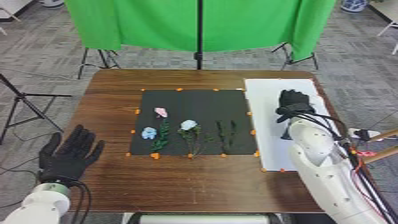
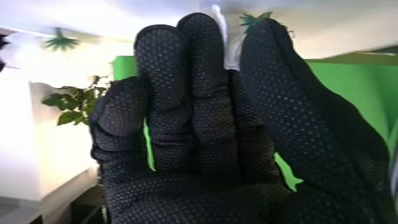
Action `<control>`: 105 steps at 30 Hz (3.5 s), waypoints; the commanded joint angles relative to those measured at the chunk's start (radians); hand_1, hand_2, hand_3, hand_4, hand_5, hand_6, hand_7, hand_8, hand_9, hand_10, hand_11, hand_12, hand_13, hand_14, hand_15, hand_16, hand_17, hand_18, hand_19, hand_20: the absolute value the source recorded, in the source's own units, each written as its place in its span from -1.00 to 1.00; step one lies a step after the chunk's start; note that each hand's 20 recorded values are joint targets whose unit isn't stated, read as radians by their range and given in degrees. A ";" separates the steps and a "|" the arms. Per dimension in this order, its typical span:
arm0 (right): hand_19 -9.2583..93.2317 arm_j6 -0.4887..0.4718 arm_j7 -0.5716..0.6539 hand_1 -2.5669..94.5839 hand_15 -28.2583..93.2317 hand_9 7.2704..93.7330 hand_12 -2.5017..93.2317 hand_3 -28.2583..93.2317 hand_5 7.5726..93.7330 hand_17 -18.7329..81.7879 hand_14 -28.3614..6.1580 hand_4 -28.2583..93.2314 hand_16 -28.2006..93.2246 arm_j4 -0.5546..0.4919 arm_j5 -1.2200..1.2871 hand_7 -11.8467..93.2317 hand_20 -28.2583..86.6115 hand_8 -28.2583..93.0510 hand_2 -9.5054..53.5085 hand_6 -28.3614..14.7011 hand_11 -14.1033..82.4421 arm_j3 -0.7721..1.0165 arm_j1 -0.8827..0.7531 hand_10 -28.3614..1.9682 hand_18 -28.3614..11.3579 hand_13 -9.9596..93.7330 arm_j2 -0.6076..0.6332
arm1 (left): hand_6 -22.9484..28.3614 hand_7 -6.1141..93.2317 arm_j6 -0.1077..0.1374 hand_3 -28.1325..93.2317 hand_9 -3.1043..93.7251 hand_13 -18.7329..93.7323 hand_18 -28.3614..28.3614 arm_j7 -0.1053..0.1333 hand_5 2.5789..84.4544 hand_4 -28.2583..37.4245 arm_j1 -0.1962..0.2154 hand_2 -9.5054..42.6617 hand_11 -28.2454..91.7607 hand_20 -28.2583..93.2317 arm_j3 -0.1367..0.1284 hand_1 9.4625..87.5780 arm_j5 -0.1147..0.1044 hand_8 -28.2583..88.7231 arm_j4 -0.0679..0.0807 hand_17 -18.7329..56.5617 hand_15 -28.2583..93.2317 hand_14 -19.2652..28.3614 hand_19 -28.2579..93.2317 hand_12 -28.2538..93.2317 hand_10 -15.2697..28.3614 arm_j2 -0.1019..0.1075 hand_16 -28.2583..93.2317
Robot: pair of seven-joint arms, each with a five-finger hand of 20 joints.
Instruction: Arrange flowers
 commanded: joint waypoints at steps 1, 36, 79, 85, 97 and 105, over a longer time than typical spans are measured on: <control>0.81 0.077 -0.052 0.28 0.20 0.81 -0.03 0.64 0.60 0.06 0.18 -1.00 0.18 -0.110 0.085 -0.15 0.22 -0.40 -1.00 0.20 -0.44 -0.132 0.085 0.18 -0.73 0.53 0.000 | 0.28 -0.46 -0.077 0.70 0.01 -0.07 0.65 -0.018 0.19 -1.00 0.011 -0.04 0.08 -0.15 -0.005 -0.52 0.032 -0.70 0.011 -0.63 0.49 0.60 0.24 -0.28 0.48 -0.007 -0.64; 0.82 -0.087 -0.093 0.27 0.24 0.76 -0.04 0.66 0.56 0.02 0.12 -1.00 0.15 -0.242 0.166 -0.11 0.23 -0.39 -1.00 0.20 -0.43 -0.445 0.153 0.12 -0.77 0.48 0.016 | 0.28 -0.46 0.002 0.71 0.02 -0.06 0.65 0.003 0.20 -1.00 -0.008 -0.02 0.08 -0.15 0.013 -0.52 -0.049 -0.70 0.009 -0.63 0.50 0.61 0.24 -0.28 0.48 0.012 -0.64; 0.84 -0.124 -0.008 -0.01 0.42 0.48 -0.43 0.79 0.21 -0.02 -0.23 -1.00 -0.12 -0.296 0.139 -0.47 0.25 -0.74 -1.00 0.09 -0.16 -0.205 0.121 -0.25 -0.85 0.36 0.008 | 0.26 -0.49 -0.116 0.70 0.01 -0.06 0.65 0.005 0.18 -1.00 -0.054 -0.01 0.04 -0.13 0.028 -0.53 -0.068 -0.69 0.027 -0.63 0.49 0.59 0.25 -0.28 0.47 0.019 -0.63; 0.83 -0.104 0.071 0.01 0.38 0.22 -0.57 0.82 0.06 -0.02 -0.25 -1.00 -0.18 -0.215 0.036 -0.48 0.22 -0.73 -1.00 0.01 -0.27 -0.024 0.113 -0.35 -0.82 0.23 0.048 | 0.26 -0.49 -0.118 0.70 0.01 -0.06 0.65 0.012 0.17 -1.00 -0.025 -0.01 0.04 -0.12 0.012 -0.53 -0.068 -0.69 0.015 -0.63 0.49 0.59 0.25 -0.28 0.47 0.016 -0.63; 0.50 -0.211 0.157 -0.11 0.13 -0.21 -0.63 0.85 -0.19 -0.20 -0.48 -1.00 -0.33 -0.078 0.117 -0.49 0.00 -0.73 -1.00 -0.03 -0.42 0.176 0.064 -0.51 -0.75 -0.13 0.064 | 0.26 -0.47 -0.072 0.71 0.02 -0.05 0.64 0.053 0.19 -1.00 -0.013 -0.01 0.06 -0.13 0.010 -0.53 -0.095 -0.69 0.000 -0.62 0.49 0.59 0.23 -0.28 0.46 0.015 -0.63; 0.29 -0.286 0.102 -0.14 -0.05 -0.51 -0.71 0.86 -0.38 -0.29 -0.44 -1.00 -0.38 0.044 0.126 -0.45 -0.16 -0.75 -1.00 0.06 -0.50 0.238 0.092 -0.32 -0.73 -0.31 0.011 | 0.26 -0.47 -0.109 0.74 0.01 -0.06 0.63 0.092 0.18 -1.00 -0.004 -0.06 0.06 -0.15 0.022 -0.54 -0.120 -0.69 0.001 -0.62 0.49 0.58 0.22 -0.28 0.46 0.021 -0.64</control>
